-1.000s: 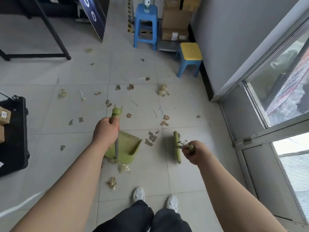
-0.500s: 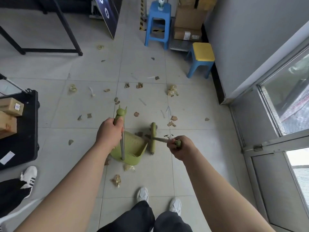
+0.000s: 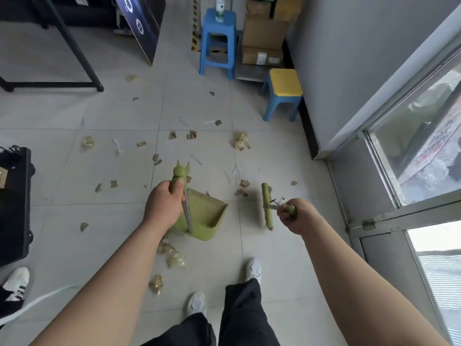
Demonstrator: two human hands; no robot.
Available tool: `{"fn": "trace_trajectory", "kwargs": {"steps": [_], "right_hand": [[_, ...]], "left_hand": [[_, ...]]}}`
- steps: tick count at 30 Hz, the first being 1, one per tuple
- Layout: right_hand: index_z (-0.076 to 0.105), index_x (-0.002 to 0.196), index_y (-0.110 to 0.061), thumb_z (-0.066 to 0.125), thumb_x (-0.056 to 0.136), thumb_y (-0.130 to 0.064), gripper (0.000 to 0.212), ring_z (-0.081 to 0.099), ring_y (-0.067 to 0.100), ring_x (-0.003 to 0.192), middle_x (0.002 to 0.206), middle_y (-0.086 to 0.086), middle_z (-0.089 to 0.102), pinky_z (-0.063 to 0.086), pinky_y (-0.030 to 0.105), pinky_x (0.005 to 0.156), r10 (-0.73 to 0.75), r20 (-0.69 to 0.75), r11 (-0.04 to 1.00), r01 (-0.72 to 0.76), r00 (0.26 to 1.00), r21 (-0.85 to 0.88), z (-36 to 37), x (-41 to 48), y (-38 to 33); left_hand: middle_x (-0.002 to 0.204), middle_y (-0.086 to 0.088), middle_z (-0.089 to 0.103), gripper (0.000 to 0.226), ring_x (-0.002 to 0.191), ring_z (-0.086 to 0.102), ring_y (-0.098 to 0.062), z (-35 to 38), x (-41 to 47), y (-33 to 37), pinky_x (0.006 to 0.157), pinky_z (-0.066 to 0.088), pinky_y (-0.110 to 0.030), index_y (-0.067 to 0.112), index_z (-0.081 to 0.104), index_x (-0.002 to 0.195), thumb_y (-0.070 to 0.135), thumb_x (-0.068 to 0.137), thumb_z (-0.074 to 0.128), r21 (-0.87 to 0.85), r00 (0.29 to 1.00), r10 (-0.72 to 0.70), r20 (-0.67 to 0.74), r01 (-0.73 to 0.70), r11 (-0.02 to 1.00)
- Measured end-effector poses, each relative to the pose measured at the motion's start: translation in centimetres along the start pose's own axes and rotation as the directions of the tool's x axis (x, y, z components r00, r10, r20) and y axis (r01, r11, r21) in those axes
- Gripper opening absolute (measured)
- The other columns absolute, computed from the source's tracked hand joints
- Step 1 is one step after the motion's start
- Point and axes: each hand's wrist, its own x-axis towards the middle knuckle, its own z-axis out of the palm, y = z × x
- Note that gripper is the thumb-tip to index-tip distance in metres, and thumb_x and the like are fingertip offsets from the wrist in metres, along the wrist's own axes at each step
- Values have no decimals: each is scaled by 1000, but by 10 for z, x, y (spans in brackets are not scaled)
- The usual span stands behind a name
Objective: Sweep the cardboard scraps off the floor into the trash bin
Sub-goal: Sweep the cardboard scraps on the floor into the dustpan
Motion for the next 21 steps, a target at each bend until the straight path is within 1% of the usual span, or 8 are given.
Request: {"fn": "trace_trajectory", "kwargs": {"steps": [4, 6, 10, 12, 14, 17, 19, 21], "right_hand": [[41, 76, -3, 23, 90, 10, 27, 40, 13, 26, 67, 10, 44, 30, 11, 30, 13, -17, 1000, -13, 1000, -22, 4, 30, -30], [44, 76, -4, 24, 91, 9, 28, 40, 15, 36, 65, 11, 44, 31, 10, 32, 53, 11, 996, -52, 999, -76, 9, 41, -41], [48, 71, -5, 32, 92, 6, 28, 37, 16, 50, 43, 9, 54, 34, 10, 34, 94, 105, 975, -70, 990, -209, 28, 50, -58], [48, 71, -6, 29, 90, 8, 30, 37, 18, 50, 51, 11, 54, 34, 11, 33, 102, 110, 967, -73, 989, -245, 34, 54, -68], [45, 70, -3, 29, 88, 8, 27, 40, 19, 43, 61, 11, 47, 32, 11, 31, 106, 113, 960, -72, 988, -270, 30, 62, -85], [40, 78, -6, 26, 90, 4, 21, 44, 16, 28, 64, 7, 40, 29, 12, 27, 160, 129, 978, -139, 979, -154, 9, 76, -113], [38, 90, -7, 24, 90, 1, 16, 44, 14, 29, 64, 5, 38, 26, 12, 26, 186, 178, 981, -174, 966, -83, -6, 80, -129], [37, 99, -7, 24, 89, 1, 18, 42, 13, 30, 64, 6, 40, 26, 11, 26, 170, 209, 985, -162, 963, -56, -18, 82, -141]], "left_hand": [[59, -3, 54, 42, 48, 48, -22, 24, 11, 25, 48, 33, -28, 13, 53, 70, 40, 99, 40, 2, 998, -23, -58, 23, 1000], [58, -3, 54, 42, 47, 48, -21, 32, 15, 36, 47, 33, -27, 11, 54, 70, 39, 100, 41, -2, 995, -39, -94, 39, 999], [57, -4, 54, 42, 45, 47, -19, 50, 24, 56, 45, 34, -26, 9, 55, 71, 37, 100, 42, -40, 986, -77, -149, 72, 997], [54, -4, 53, 42, 43, 45, -19, 60, 27, 65, 42, 33, -23, 10, 54, 70, 37, 99, 42, -53, 984, -91, -156, 84, 995], [53, -5, 53, 42, 44, 46, -21, 72, 31, 74, 41, 33, -23, 10, 54, 69, 38, 99, 42, -59, 985, -94, -144, 86, 995], [54, -5, 54, 42, 47, 47, -24, 93, 38, 87, 45, 34, -26, 12, 53, 67, 39, 98, 43, -67, 989, -88, -123, 81, 995], [54, -6, 53, 42, 47, 48, -25, 106, 43, 96, 45, 34, -26, 13, 53, 67, 39, 98, 43, -71, 989, -92, -118, 84, 994], [52, -5, 53, 43, 47, 49, -26, 118, 49, 105, 47, 35, -26, 12, 53, 66, 40, 98, 42, -72, 988, -95, -123, 87, 994]]}}
